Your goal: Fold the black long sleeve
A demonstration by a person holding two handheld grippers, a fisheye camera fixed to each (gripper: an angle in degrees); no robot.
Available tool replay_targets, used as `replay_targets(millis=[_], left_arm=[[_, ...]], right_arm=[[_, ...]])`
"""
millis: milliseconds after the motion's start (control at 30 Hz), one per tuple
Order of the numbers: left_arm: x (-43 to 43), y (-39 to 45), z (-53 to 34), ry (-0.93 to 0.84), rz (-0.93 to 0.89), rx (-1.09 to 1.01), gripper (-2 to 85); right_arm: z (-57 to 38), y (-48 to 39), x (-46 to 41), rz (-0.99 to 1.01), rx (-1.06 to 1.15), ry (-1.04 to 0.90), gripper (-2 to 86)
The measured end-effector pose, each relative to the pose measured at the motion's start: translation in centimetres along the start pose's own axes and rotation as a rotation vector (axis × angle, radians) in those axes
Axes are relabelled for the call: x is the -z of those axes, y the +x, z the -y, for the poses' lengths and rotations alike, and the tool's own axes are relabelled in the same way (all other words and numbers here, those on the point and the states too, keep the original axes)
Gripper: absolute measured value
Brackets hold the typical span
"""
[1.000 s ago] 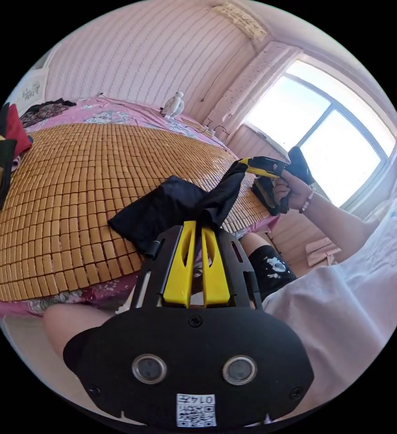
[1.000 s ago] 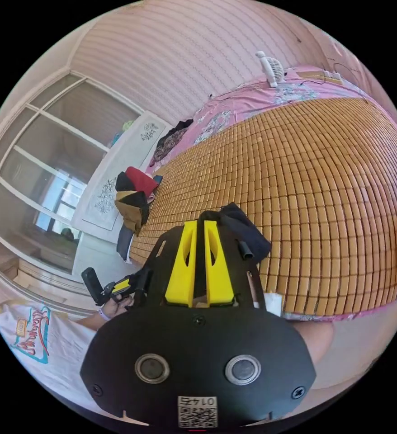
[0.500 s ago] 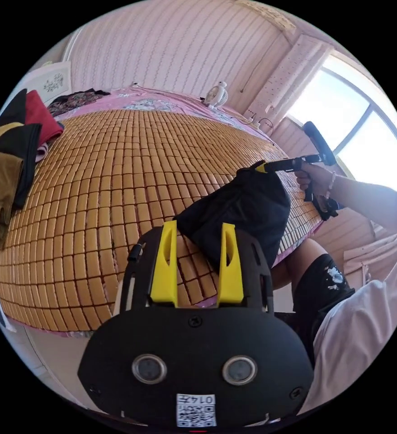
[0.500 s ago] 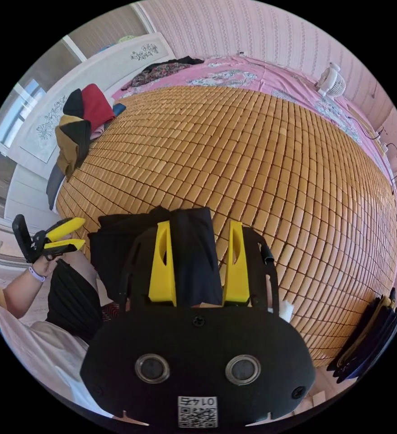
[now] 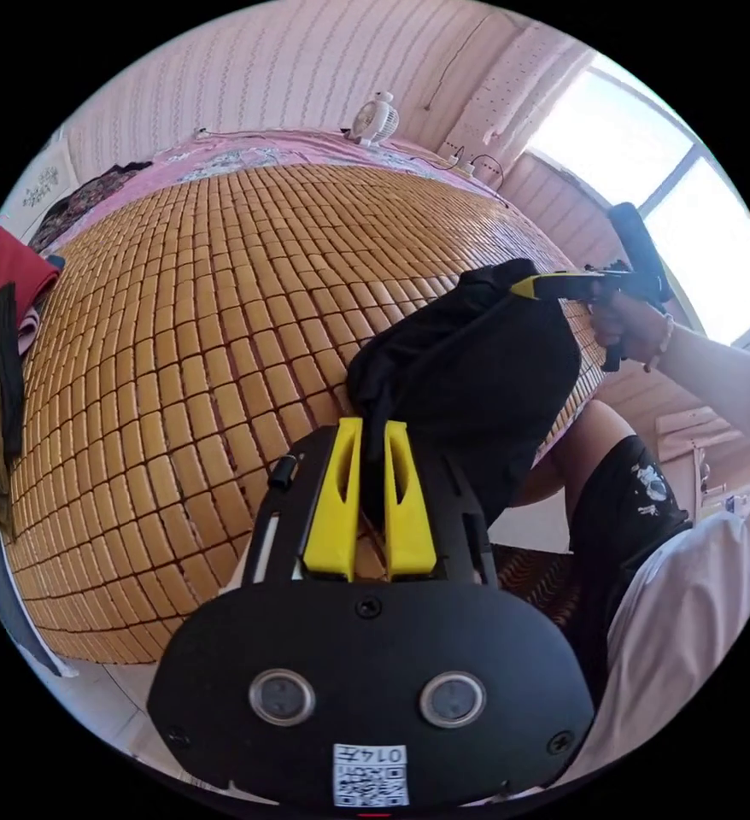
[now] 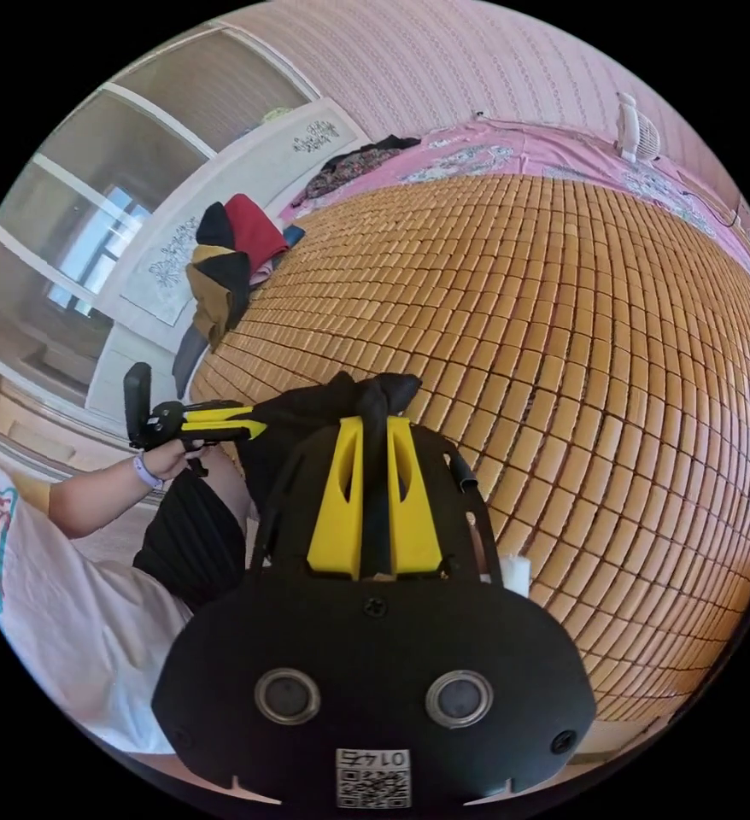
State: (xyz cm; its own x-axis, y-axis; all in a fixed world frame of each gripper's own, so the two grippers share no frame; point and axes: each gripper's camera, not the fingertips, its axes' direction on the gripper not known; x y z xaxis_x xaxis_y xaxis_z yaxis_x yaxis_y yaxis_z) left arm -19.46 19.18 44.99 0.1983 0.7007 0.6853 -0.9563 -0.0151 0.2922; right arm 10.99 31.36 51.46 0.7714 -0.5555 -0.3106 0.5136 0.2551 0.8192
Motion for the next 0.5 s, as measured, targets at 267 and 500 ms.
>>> replay_targets(millis=[267,500], left_arm=[[7.5,7.2,-2.1,0.173,-0.003,-0.249,3.8],[9.8,15.7,1.3,0.242,-0.128,-0.527,3.8]], right_arm=[[-14.0,-2.7,8.9,0.153,-0.017,0.288,3.4],[-24.4,-2.5,17.1,0.098,-0.065,0.495,3.1]])
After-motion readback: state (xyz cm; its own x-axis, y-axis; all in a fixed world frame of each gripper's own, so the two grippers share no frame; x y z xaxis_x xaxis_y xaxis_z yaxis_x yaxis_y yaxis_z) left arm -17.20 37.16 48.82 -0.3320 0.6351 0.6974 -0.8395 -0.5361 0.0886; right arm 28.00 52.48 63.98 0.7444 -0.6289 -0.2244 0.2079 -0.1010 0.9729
